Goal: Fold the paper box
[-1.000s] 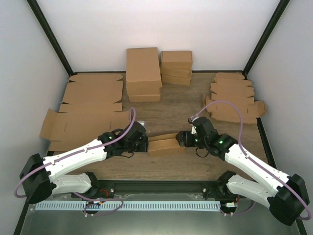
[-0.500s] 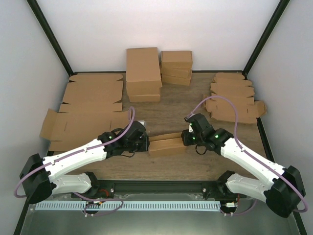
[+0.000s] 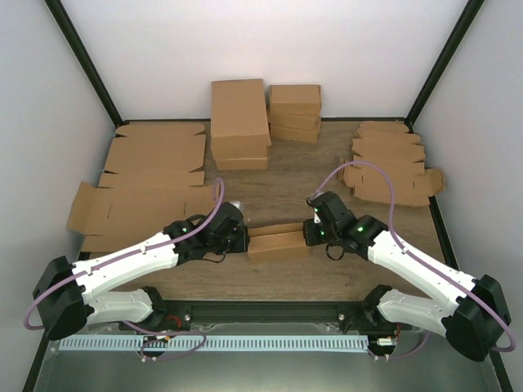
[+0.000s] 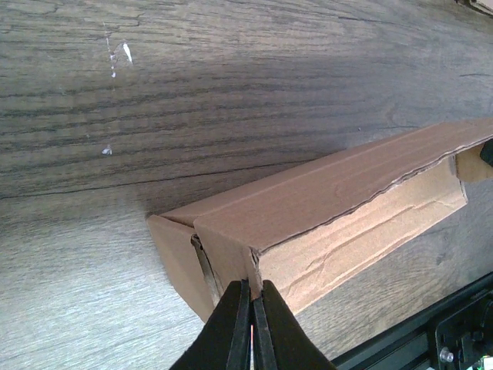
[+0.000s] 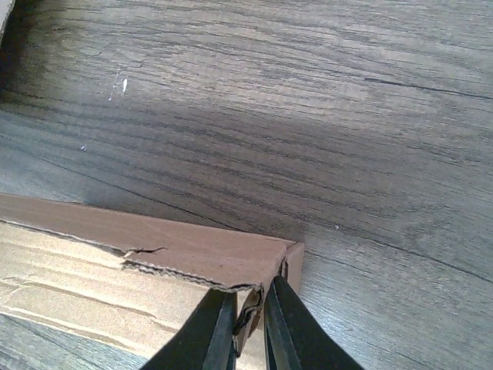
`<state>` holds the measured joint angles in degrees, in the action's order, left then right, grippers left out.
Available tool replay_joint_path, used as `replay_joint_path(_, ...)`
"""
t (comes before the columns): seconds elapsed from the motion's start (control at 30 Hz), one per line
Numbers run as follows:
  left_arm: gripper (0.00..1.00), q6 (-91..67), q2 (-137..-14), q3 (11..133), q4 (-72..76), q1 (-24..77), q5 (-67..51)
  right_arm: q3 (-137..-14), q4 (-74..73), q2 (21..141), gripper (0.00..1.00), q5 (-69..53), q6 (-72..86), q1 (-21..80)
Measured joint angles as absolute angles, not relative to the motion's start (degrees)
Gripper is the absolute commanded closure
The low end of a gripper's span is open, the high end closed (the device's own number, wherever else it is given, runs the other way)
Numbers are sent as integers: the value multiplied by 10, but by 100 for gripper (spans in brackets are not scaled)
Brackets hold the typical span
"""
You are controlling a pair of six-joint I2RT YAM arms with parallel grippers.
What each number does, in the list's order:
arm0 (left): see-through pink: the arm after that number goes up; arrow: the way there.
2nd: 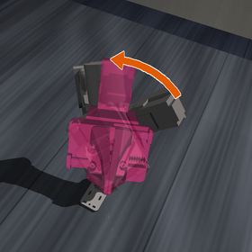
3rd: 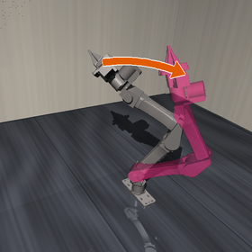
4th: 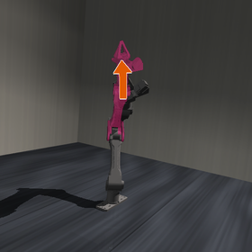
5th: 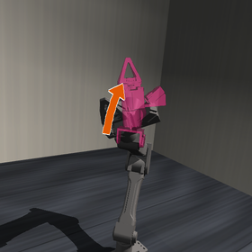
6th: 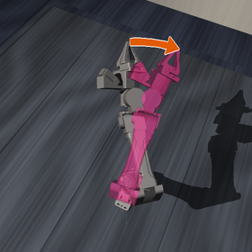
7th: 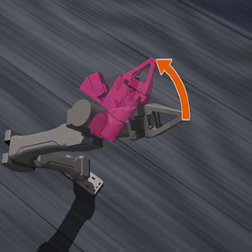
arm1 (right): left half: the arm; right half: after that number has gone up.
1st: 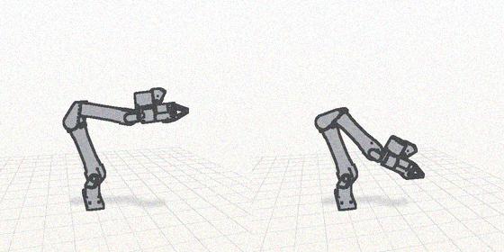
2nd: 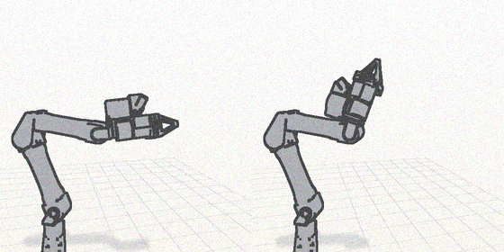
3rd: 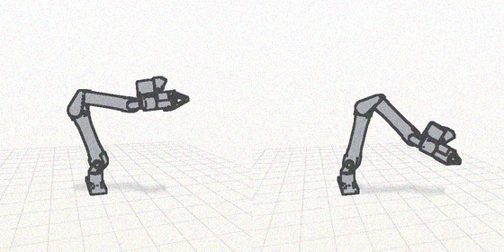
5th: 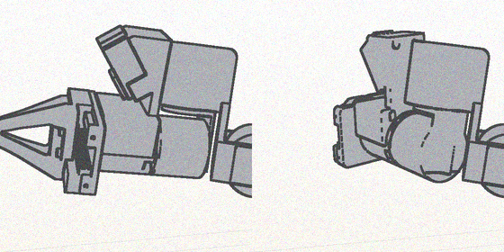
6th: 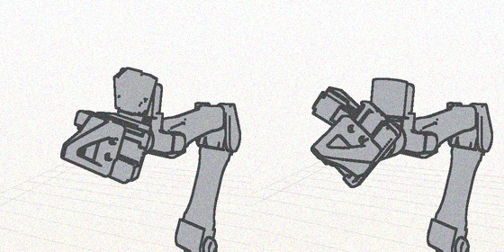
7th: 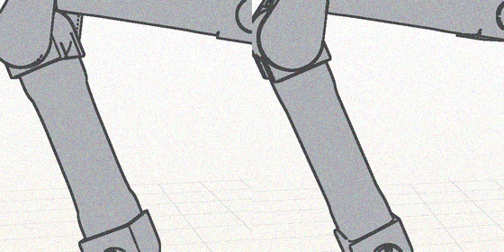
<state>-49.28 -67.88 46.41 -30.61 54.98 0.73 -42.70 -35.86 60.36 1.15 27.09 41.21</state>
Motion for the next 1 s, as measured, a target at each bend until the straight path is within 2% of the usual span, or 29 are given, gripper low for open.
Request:
replay_joint_path(0.23, 96, -491, -677, 452, -292, 547, -6, -427, -368, 604, 89, 18, 273, 414)
replay_joint_path(0.4, 96, -481, -668, 446, -293, 547, -14, -428, -379, 607, 94, 22, 275, 416)
replay_joint_path(0.67, 96, -463, -665, 446, -306, 547, -19, -440, -388, 621, 91, 46, 283, 430)
replay_joint_path(1.0, 96, -449, -675, 459, -323, 547, -18, -476, -418, 660, 93, 46, 277, 432)
